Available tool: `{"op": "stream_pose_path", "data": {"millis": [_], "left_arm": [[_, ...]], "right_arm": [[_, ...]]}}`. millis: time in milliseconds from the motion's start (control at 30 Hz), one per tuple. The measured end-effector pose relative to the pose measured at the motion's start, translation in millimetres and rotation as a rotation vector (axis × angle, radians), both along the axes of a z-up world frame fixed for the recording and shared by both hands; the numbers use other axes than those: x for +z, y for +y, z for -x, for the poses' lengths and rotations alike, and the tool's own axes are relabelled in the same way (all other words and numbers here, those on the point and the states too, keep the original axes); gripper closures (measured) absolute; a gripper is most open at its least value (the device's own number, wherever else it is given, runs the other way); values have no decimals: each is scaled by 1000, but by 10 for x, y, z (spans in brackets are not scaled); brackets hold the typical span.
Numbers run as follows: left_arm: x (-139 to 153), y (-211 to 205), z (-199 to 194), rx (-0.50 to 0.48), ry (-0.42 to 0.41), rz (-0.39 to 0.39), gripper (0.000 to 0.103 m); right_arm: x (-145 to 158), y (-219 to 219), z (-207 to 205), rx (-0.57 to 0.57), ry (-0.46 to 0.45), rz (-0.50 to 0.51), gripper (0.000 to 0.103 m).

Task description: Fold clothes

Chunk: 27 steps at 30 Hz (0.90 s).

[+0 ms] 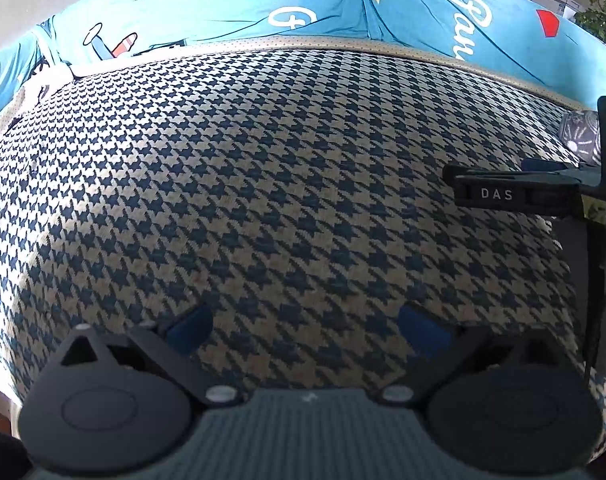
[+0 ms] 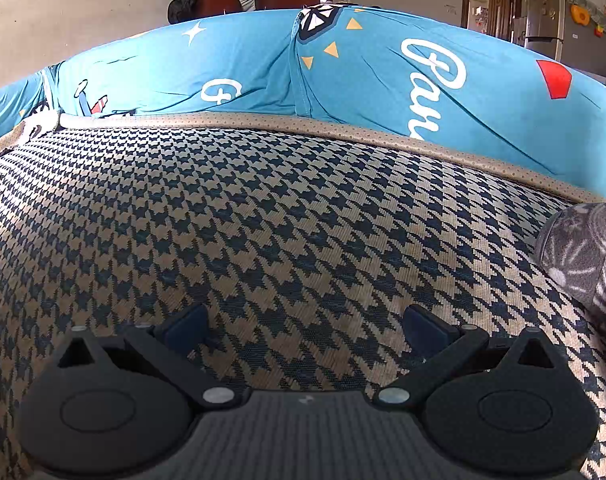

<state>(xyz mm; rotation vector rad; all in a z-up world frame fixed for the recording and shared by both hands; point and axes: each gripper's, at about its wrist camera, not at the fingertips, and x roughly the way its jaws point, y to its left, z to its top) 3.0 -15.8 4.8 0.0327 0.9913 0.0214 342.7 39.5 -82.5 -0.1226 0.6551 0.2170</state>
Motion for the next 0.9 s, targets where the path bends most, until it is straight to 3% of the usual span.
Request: {"op": "stream_pose_path", "data": {"millis": [233, 500, 900], "left_arm": [[-15, -204, -113, 8, 5, -19, 0], [-31, -39, -87, 15, 3, 6, 0], [-98, -149, -191, 16, 21, 6, 0]], "right_arm": [[-3, 3, 3, 0, 0, 0, 0], [5, -11, 25, 0, 0, 0, 0], [-3, -2, 7, 0, -1, -1, 0]]}}
